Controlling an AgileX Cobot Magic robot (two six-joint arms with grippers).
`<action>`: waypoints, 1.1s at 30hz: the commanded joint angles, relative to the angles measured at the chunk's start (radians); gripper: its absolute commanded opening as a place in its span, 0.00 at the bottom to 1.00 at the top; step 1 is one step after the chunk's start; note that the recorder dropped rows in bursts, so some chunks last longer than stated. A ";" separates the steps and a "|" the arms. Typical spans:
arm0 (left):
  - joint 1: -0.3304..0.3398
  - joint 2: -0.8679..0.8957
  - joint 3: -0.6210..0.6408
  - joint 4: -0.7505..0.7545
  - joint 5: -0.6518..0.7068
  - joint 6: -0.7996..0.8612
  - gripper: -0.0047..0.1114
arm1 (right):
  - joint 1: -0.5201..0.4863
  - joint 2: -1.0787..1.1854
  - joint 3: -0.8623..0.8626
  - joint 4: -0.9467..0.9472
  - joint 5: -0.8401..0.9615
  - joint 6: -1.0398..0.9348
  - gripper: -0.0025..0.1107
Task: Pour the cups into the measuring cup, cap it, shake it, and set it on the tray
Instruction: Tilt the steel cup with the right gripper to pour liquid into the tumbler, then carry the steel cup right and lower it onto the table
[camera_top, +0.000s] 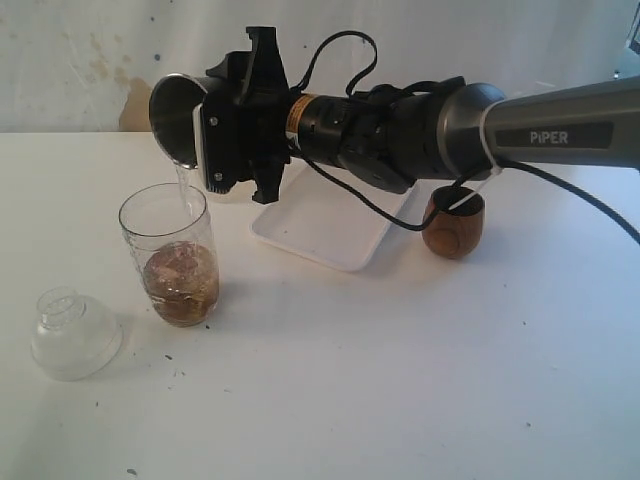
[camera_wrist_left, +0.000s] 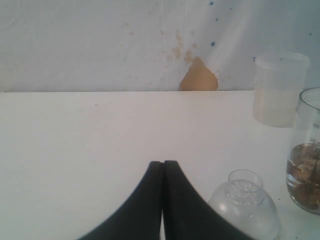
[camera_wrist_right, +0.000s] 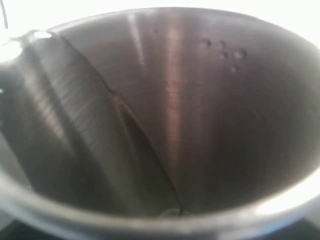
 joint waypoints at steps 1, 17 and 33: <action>-0.001 -0.004 0.006 -0.001 -0.012 0.000 0.04 | 0.001 -0.016 -0.011 0.013 -0.020 0.015 0.02; -0.001 -0.004 0.006 -0.001 -0.012 0.000 0.04 | 0.001 -0.016 -0.009 0.239 0.063 0.495 0.02; -0.001 -0.004 0.006 -0.001 -0.012 0.000 0.04 | -0.267 -0.129 0.243 -0.143 -0.481 1.545 0.02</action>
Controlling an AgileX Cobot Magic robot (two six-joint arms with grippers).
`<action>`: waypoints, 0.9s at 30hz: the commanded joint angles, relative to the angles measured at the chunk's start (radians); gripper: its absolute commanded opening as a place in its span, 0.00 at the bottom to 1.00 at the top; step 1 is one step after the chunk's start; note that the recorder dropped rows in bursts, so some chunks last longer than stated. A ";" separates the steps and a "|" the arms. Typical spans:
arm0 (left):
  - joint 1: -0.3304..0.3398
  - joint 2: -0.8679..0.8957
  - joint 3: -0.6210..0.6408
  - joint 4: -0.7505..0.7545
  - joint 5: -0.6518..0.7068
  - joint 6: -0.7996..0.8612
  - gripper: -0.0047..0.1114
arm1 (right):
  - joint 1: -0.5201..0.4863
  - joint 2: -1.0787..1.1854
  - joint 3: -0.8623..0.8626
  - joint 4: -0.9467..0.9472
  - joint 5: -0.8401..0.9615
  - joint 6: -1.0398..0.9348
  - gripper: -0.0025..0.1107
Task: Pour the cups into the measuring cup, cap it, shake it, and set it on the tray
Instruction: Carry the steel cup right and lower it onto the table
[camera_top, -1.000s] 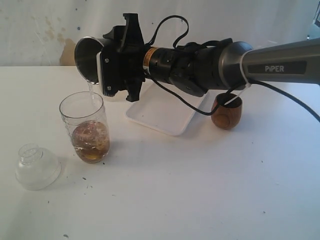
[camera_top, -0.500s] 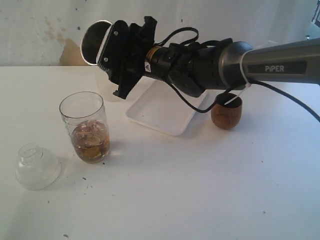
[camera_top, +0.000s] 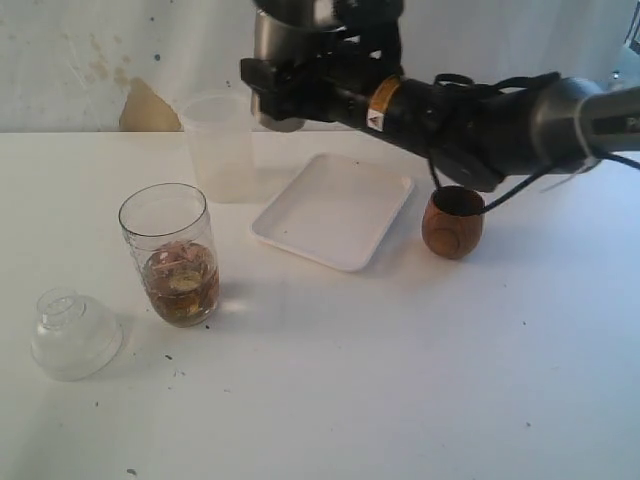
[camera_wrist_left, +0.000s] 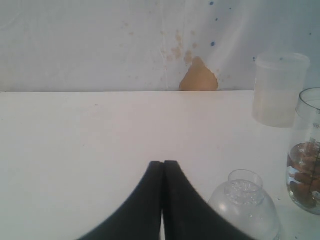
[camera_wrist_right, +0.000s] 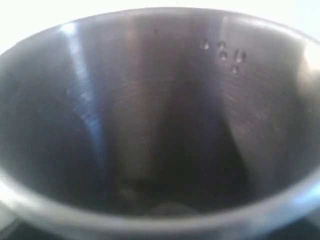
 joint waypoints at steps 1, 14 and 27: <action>-0.001 -0.004 0.006 -0.001 -0.012 0.000 0.04 | -0.109 -0.056 0.104 -0.162 -0.106 0.124 0.02; -0.001 -0.004 0.006 -0.001 -0.012 0.000 0.04 | -0.426 -0.219 0.391 -0.421 -0.209 0.086 0.02; -0.001 -0.004 0.006 -0.001 -0.012 0.000 0.04 | -0.497 -0.237 0.783 -0.499 -0.377 -0.299 0.02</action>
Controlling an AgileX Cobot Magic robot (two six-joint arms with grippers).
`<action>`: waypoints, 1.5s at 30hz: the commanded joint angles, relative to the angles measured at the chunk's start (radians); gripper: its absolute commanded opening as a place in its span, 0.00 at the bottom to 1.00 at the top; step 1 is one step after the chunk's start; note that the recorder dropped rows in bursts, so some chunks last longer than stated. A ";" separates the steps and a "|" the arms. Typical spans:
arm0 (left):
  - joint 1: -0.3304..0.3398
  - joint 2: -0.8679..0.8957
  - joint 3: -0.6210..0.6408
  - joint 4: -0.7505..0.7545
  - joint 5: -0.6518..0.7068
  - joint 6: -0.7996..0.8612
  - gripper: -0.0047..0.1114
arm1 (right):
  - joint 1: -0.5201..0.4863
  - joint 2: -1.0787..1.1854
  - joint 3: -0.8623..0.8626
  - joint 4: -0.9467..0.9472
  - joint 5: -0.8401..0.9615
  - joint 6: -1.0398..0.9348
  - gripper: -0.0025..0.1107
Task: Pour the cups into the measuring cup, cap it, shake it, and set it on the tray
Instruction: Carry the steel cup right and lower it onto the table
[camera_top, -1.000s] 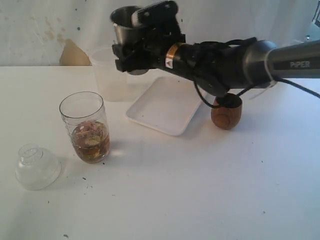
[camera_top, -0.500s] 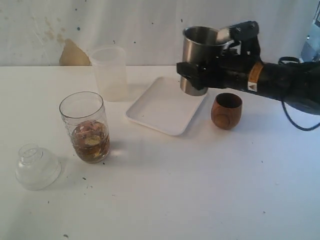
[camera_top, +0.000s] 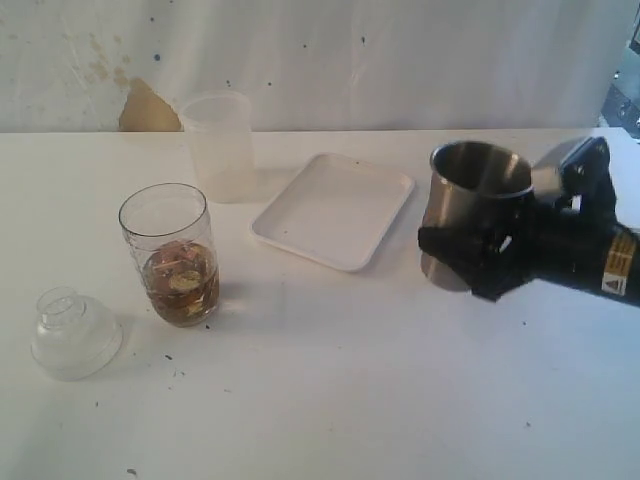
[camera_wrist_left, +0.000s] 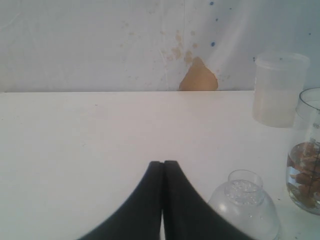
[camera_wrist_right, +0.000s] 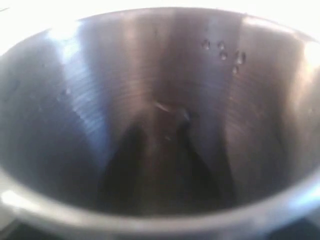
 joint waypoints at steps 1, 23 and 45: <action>-0.001 -0.004 0.006 -0.001 -0.012 0.000 0.04 | -0.005 0.050 0.104 0.026 -0.057 -0.246 0.02; -0.001 -0.004 0.006 -0.001 -0.012 0.000 0.04 | -0.005 0.385 -0.016 0.204 -0.173 -0.346 0.04; -0.001 -0.004 0.006 -0.001 -0.012 0.000 0.04 | -0.005 0.336 -0.016 0.202 -0.173 -0.275 0.89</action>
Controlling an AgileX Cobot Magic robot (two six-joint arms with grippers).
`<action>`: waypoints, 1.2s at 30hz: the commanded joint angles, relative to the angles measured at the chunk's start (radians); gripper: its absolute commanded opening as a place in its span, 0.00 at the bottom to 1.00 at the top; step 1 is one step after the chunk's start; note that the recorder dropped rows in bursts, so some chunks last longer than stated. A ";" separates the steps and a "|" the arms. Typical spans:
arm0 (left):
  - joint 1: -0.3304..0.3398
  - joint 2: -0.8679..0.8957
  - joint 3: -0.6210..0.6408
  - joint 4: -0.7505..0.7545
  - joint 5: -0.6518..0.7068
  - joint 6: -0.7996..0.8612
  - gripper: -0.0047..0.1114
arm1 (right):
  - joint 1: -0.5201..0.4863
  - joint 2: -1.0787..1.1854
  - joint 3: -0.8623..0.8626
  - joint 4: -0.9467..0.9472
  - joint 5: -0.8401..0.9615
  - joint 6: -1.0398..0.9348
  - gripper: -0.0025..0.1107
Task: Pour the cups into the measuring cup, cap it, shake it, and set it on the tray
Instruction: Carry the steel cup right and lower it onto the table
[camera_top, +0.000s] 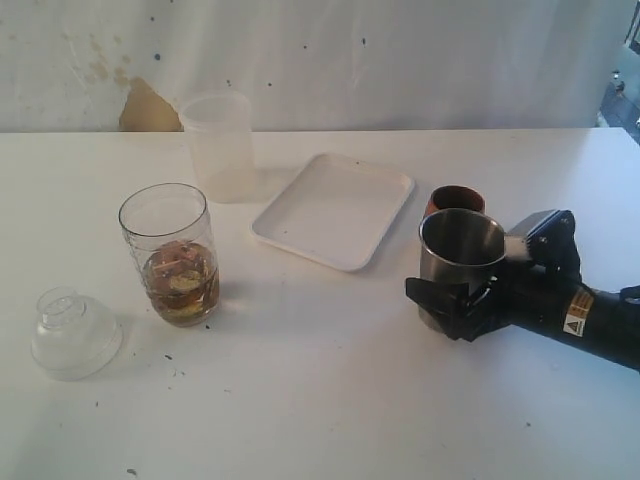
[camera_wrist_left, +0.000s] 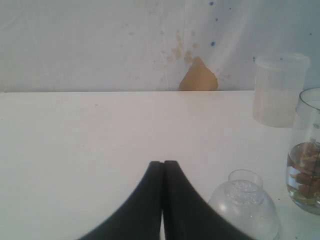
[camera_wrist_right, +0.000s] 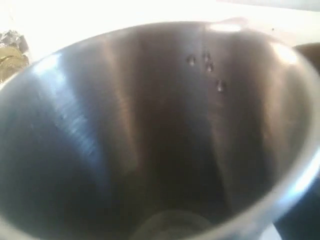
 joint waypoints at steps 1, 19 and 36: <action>-0.001 -0.004 0.006 -0.001 -0.012 0.000 0.04 | -0.005 -0.040 -0.004 0.004 -0.017 0.003 0.89; -0.001 -0.004 0.006 -0.001 -0.012 0.000 0.04 | -0.005 -0.096 -0.004 0.004 -0.017 0.011 0.95; -0.001 -0.004 0.006 -0.001 -0.012 0.000 0.04 | -0.005 -0.223 -0.004 0.105 -0.001 0.011 0.95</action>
